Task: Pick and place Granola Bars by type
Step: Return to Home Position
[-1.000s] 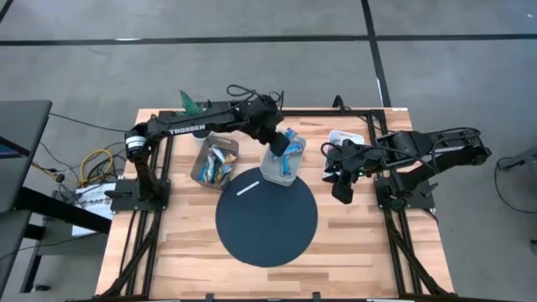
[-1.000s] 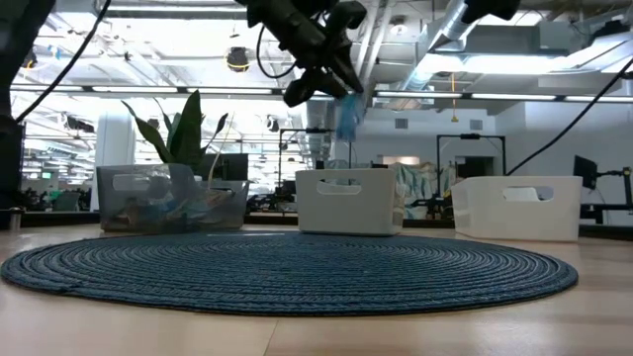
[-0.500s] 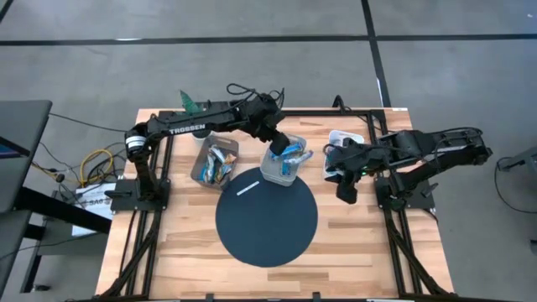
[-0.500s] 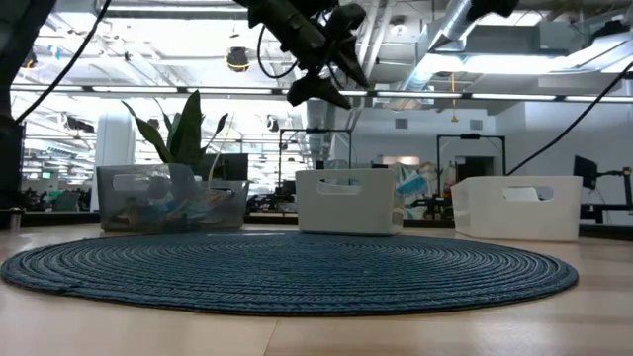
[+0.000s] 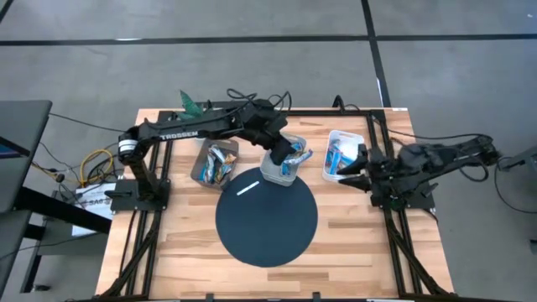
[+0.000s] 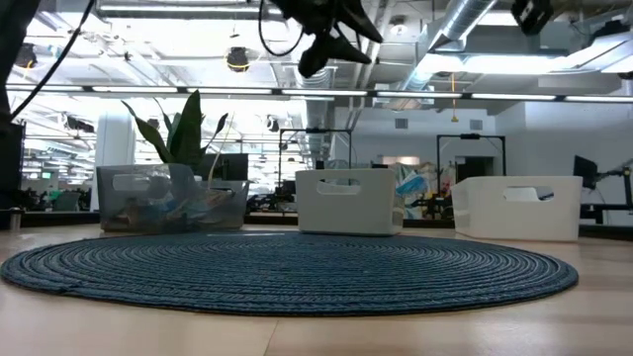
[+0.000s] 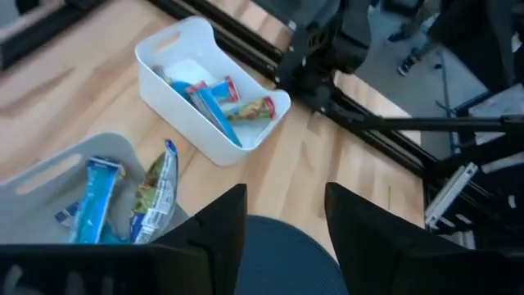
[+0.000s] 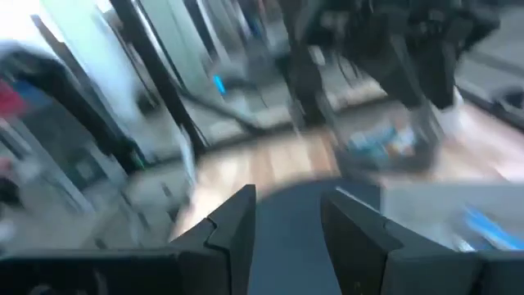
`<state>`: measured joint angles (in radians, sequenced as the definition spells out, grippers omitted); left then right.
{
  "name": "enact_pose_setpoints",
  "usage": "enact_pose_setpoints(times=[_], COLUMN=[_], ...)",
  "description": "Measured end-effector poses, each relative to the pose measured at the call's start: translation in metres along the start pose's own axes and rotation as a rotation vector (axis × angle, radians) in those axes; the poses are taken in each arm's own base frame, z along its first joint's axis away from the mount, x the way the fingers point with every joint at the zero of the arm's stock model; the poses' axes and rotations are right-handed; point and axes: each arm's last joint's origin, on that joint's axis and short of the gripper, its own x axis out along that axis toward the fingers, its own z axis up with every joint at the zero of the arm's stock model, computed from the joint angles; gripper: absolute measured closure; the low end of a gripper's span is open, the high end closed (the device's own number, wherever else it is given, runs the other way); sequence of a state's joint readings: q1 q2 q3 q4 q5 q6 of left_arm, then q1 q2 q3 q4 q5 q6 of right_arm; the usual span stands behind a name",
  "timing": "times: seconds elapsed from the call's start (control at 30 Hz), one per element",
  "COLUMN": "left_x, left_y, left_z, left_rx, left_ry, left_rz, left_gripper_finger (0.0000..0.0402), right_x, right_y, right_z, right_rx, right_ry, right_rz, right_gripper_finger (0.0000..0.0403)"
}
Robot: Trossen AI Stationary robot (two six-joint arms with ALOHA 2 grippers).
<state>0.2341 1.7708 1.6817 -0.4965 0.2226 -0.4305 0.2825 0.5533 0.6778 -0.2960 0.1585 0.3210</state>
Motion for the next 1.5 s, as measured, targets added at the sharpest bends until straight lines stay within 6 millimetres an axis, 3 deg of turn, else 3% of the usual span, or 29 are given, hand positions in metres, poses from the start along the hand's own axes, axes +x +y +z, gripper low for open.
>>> enact_pose_setpoints(times=[0.27, 0.73, 1.03, 1.27, 1.5], left_x=[-0.034, -0.099, -0.107, -0.104, -0.104], left_y=[-0.018, -0.038, -0.049, -0.047, -0.083], left_z=[0.008, 0.018, 0.014, -0.001, -0.002], left_rx=[-0.019, -0.136, -0.16, -0.336, -0.02], left_ry=[-0.129, -0.322, -0.335, -0.08, -0.142], left_rz=[0.069, 0.083, 0.062, -0.07, -0.293], left_gripper_finger=[0.026, 0.0263, 0.0263, 0.0263, 0.0263], right_x=[-0.005, -0.012, -0.006, -0.003, 0.001], right_y=[-0.016, -0.032, -0.047, -0.057, -0.064], right_z=[-0.045, -0.09, -0.12, -0.129, -0.14], right_rx=[-0.021, -0.116, -0.146, -0.182, -0.154], right_ry=[-0.348, -0.398, -0.402, -0.307, -0.171], right_rz=[0.105, 0.13, 0.067, -0.025, -0.063], right_gripper_finger=[0.0275, 0.0275, 0.0275, 0.0275, 0.0275])
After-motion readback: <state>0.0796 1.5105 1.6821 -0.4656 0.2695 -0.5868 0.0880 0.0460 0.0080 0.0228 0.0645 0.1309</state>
